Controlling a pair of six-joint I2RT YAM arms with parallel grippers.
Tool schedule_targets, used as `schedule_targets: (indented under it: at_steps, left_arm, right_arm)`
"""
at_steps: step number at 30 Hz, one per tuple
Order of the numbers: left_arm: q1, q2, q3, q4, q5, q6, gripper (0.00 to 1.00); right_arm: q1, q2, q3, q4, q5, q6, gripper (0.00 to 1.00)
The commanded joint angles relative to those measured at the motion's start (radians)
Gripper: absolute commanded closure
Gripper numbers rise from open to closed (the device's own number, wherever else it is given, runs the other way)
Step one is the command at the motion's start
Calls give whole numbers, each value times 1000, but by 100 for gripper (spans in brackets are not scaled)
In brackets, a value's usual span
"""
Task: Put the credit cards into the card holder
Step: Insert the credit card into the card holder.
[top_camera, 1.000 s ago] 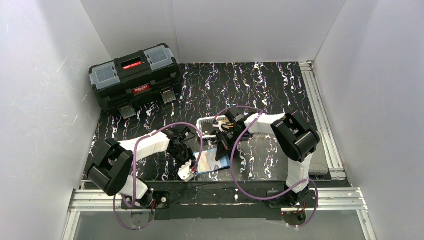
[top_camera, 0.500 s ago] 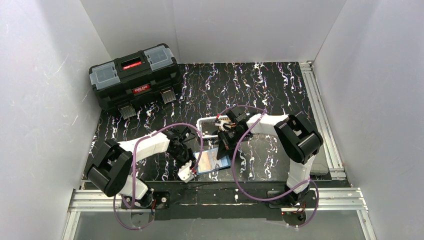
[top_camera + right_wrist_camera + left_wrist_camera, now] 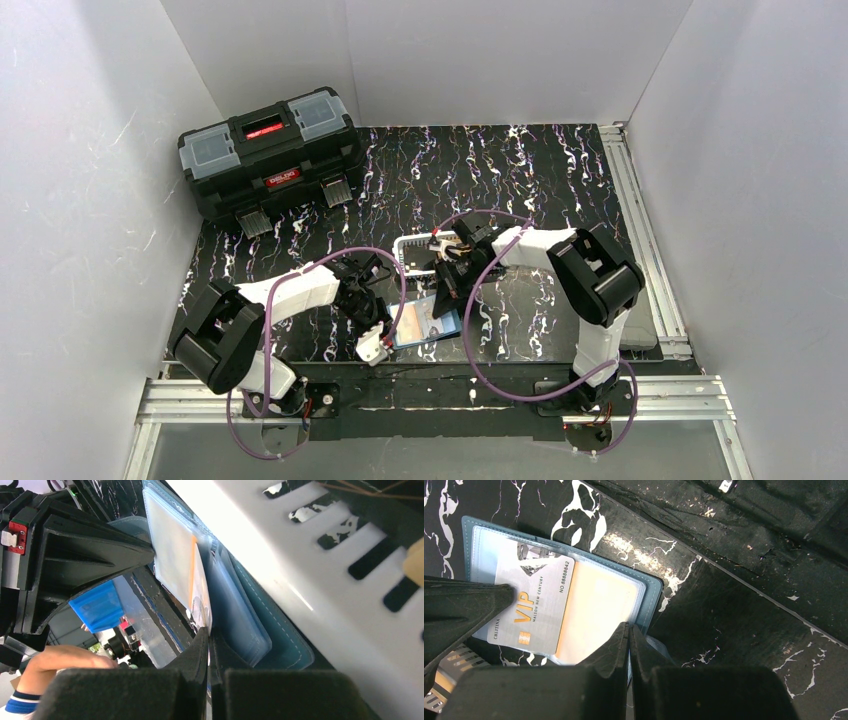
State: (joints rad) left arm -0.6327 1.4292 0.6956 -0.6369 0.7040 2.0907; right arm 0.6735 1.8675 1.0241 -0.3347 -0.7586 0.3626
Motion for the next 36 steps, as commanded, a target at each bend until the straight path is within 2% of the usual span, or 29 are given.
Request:
schedule_targets:
  at_steps: [1, 14, 25, 36]
  left_arm:
    - [-8, -21, -5, -34, 45, 162, 100]
    - [-7, -22, -3, -26, 45, 155, 100]
    - [-8, -22, -2, -23, 48, 157, 100]
    - [-13, -26, -4, -18, 46, 150, 100]
  right_arm:
    - [5, 37, 42, -14, 24, -33, 99]
    - [30, 62, 77, -53, 14, -59, 99]
    - [35, 37, 42, -63, 2, -72, 99]
    - [35, 105, 118, -76, -20, -92, 99]
